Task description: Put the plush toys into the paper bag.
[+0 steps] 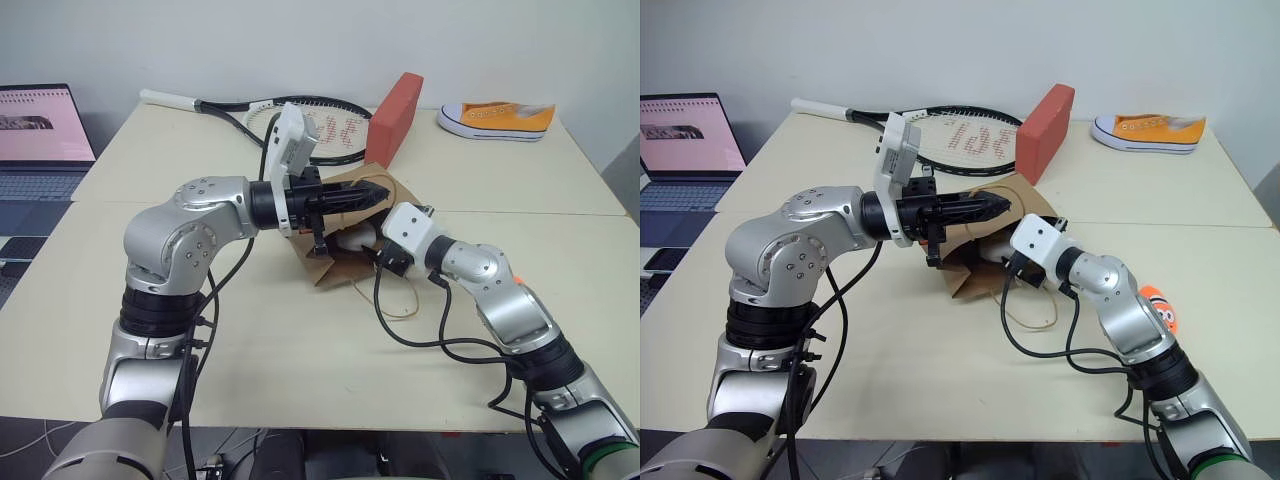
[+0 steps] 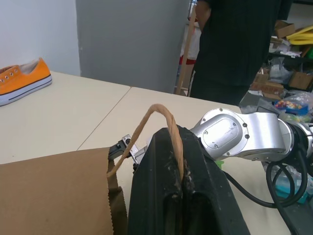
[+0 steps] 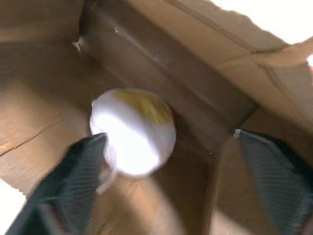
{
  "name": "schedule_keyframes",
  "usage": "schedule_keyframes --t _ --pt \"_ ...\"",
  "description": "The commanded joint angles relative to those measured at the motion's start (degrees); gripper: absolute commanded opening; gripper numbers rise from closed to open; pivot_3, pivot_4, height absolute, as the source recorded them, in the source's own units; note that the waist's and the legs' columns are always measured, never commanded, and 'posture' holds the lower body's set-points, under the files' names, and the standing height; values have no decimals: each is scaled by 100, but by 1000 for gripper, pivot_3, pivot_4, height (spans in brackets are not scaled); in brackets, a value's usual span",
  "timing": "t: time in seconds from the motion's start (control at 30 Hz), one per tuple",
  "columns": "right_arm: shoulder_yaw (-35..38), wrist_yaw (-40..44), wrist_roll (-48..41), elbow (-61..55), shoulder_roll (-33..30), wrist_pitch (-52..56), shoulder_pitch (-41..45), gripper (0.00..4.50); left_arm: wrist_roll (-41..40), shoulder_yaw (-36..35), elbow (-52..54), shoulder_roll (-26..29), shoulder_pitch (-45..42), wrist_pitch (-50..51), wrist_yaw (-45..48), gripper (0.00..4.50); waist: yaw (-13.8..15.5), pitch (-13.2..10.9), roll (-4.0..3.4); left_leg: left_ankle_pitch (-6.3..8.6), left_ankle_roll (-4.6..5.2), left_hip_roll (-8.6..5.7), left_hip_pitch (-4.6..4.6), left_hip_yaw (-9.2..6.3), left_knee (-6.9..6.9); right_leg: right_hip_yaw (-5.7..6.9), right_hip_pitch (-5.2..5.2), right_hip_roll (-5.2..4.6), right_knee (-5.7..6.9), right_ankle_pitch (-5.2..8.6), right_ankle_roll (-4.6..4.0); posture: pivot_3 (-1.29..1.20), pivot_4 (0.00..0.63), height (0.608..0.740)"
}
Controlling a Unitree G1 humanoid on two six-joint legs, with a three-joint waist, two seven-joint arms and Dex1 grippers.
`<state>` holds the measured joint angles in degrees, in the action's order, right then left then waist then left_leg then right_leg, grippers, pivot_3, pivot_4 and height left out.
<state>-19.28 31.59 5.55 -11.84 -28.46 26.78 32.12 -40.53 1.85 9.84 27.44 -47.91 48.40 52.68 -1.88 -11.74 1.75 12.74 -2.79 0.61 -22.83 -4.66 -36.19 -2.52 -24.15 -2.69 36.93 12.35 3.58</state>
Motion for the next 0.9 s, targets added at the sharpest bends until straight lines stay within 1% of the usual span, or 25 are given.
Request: schedule_keyframes --t 0.03,0.17,0.27,0.37,0.47,0.53,0.63,0.73,0.9 --pt "299 429 -233 -644 -238 140 -67 4447 -86 -113 129 -21 -44 -46 -53 0 0 0 0 0 0 0 0 0 0 0 0 0 0 0 0 0 150 740" --pt "745 1098 -997 -1411 -561 756 -272 4447 -50 -75 86 -43 -45 -91 -67 0 5 0 0 0 0 0 -2 -4 0 3 2 0 -1 0 0 0 150 740" --pt "1227 1620 -1694 -2058 -986 1286 -511 4447 -38 -57 63 -67 -54 -108 -74 0 5 0 0 0 0 0 0 -4 -1 2 4 0 0 0 0 0 150 740" --pt "1857 2045 -2273 -2567 -1551 1630 -879 4447 -48 -54 84 -88 -34 -104 -74 0 20 0 0 0 1 -1 0 -5 -2 3 6 0 -1 0 0 0 150 740" --pt "2727 2068 -2690 -2692 -1947 2115 -1294 4447 -44 -45 98 -97 3 -119 -64 0 20 1 1 0 1 -1 -1 -3 -3 2 7 0 -3 0 1 0 150 740" --pt "3221 2039 -2657 -2579 -2223 2206 -1745 4447 -48 -42 96 -106 16 -124 -55 0 21 1 1 0 1 -1 1 -3 -5 2 8 0 -2 0 1 0 150 740" --pt "3623 1949 -2339 -2185 -2579 2120 -2626 4447 -11 11 68 -119 35 -171 4 0 23 1 2 1 1 -1 2 -1 -6 2 10 0 -2 1 0 0 150 740" --pt "3834 1803 -2083 -1801 -2676 1890 -3320 4447 11 34 53 -126 38 -201 35 0 23 2 1 1 1 -1 1 1 -9 0 10 0 -3 1 0 0 150 740" --pt "3926 1515 -1822 -1283 -2590 1636 -3904 4447 24 41 59 -136 51 -213 47 0 -7 3 -1 0 1 -2 6 10 -12 -11 9 0 1 -2 6 0 150 740"
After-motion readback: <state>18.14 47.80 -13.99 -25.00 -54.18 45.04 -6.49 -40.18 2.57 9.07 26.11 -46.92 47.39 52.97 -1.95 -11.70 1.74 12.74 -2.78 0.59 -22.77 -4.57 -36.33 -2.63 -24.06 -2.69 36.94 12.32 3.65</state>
